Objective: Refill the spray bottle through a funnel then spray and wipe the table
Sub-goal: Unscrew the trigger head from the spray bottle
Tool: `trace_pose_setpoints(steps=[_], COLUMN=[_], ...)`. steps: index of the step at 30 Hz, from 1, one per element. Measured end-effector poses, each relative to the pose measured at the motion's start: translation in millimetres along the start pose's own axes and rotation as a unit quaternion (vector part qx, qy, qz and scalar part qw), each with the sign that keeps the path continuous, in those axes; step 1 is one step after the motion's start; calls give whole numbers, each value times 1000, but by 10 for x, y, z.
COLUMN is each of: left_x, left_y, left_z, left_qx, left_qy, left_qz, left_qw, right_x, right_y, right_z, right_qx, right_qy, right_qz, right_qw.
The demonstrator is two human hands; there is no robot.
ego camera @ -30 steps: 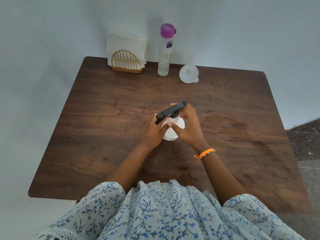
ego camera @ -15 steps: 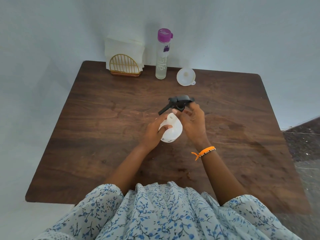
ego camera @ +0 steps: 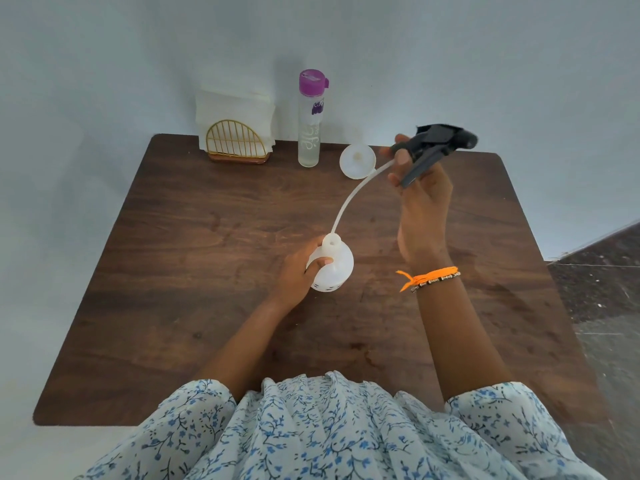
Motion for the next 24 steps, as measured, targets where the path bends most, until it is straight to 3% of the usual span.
trace_pose_setpoints(steps=[5, 13, 18, 24], left_x=[-34, -22, -10, -19], left_y=[6, 4, 0, 5], left_z=[28, 11, 11, 35], left_qx=[-2, 3, 5, -3], left_qy=[9, 3, -3, -14], left_qz=[-19, -21, -17, -16], left_qw=[1000, 1000, 1000, 1000], right_x=[153, 80, -326, -972], right_y=[-119, -179, -179, -12], right_z=[60, 227, 522, 963], right_qx=[-21, -41, -71, -138], right_qy=[-18, 58, 202, 277], right_qz=[18, 10, -63, -194], right_qw=[999, 997, 975, 931])
Point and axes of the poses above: each hand's wrist, its own y-axis away from the middle knuckle, its own z-axis out of the back of the hand, x = y × z, the point moved 7 cm from there along -y, towards the middle knuckle, and after that the axes turned 10 degrees about -y, right-handed, at the moved point
